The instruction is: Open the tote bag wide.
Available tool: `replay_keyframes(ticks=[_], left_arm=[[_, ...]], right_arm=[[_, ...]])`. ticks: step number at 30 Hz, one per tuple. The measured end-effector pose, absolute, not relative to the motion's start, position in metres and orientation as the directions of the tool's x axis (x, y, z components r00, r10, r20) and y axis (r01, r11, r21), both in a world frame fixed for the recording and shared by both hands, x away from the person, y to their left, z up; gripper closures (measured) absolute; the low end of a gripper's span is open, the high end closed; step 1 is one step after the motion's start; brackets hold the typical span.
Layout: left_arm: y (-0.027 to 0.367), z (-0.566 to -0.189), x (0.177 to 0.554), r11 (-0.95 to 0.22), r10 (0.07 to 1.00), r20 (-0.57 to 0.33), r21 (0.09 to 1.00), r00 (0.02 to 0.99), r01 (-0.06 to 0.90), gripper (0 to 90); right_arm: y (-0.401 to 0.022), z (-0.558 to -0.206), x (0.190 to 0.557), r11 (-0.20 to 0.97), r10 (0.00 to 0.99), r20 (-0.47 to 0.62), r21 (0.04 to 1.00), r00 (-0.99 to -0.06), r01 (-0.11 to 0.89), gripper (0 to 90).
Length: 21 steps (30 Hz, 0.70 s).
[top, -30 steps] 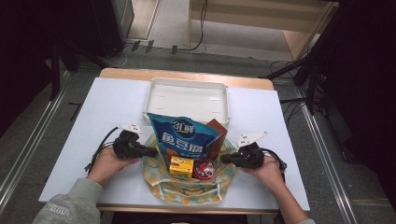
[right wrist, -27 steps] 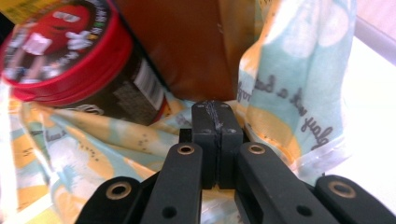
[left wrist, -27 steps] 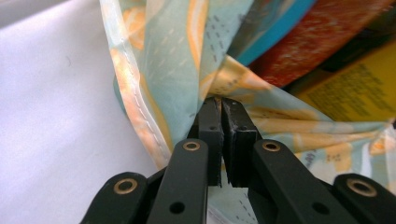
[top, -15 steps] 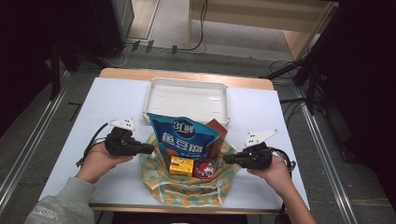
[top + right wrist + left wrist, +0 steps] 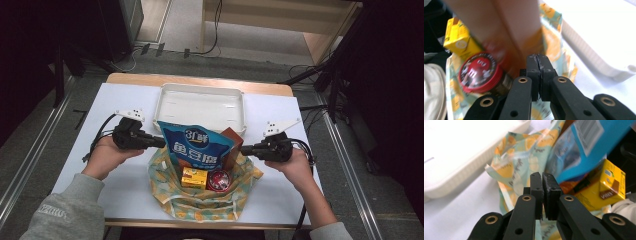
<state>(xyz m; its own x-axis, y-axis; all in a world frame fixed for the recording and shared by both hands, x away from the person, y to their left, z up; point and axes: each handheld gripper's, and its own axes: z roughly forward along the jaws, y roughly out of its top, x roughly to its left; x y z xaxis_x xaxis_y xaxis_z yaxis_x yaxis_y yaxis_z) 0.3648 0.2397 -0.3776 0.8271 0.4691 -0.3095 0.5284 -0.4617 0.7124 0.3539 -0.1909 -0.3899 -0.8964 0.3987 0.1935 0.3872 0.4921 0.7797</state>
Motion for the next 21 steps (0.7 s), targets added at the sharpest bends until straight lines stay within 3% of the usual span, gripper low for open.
replay_keyframes(ticks=[11,21], left_arm=[[0.225,-0.375,0.385,-0.461,0.448,-0.319,0.718,0.835,0.522,88.0],[0.214,-0.403,0.392,-0.483,0.443,-0.353,0.681,0.824,0.551,87.8]], right_arm=[[-0.174,-0.386,0.38,0.466,0.397,0.207,0.794,-0.894,0.391,89.8],[-0.164,-0.406,0.385,0.477,0.385,0.233,0.778,-0.893,0.409,90.0]])
